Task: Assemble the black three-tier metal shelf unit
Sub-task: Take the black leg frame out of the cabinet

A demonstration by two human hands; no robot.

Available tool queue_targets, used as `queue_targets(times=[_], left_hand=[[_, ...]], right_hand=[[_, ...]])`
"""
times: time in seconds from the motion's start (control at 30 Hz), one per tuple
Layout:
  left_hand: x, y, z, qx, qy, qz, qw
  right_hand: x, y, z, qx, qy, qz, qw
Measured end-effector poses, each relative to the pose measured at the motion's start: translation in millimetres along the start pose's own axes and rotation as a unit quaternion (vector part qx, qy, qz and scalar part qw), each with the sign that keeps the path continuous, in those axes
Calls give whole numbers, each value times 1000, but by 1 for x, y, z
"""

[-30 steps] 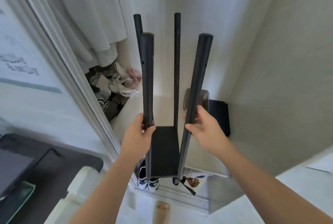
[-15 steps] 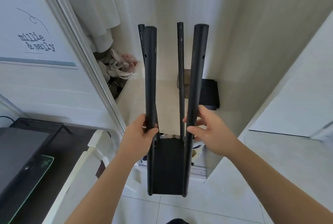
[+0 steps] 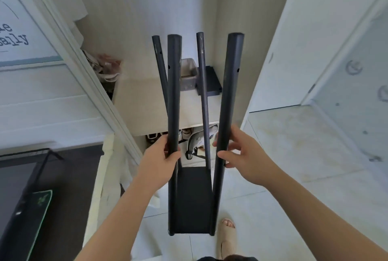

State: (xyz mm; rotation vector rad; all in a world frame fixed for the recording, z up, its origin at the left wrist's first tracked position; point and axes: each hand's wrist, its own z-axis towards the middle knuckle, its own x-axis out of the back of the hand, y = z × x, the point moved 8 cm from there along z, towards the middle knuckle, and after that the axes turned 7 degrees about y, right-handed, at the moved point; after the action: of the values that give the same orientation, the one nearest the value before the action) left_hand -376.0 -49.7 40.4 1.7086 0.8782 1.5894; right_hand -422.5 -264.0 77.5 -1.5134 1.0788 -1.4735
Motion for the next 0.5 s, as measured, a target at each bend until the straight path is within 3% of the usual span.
queue_targets(times=[0.3,0.5], left_hand=[[-68,15,-23,-56,-95,-15,994],[-127,79,-58,-143,-127,-14,981]], right_hand=[[25,41,-91,-67,126,-18,990],[67,86,-143,-133,199,-45,970]])
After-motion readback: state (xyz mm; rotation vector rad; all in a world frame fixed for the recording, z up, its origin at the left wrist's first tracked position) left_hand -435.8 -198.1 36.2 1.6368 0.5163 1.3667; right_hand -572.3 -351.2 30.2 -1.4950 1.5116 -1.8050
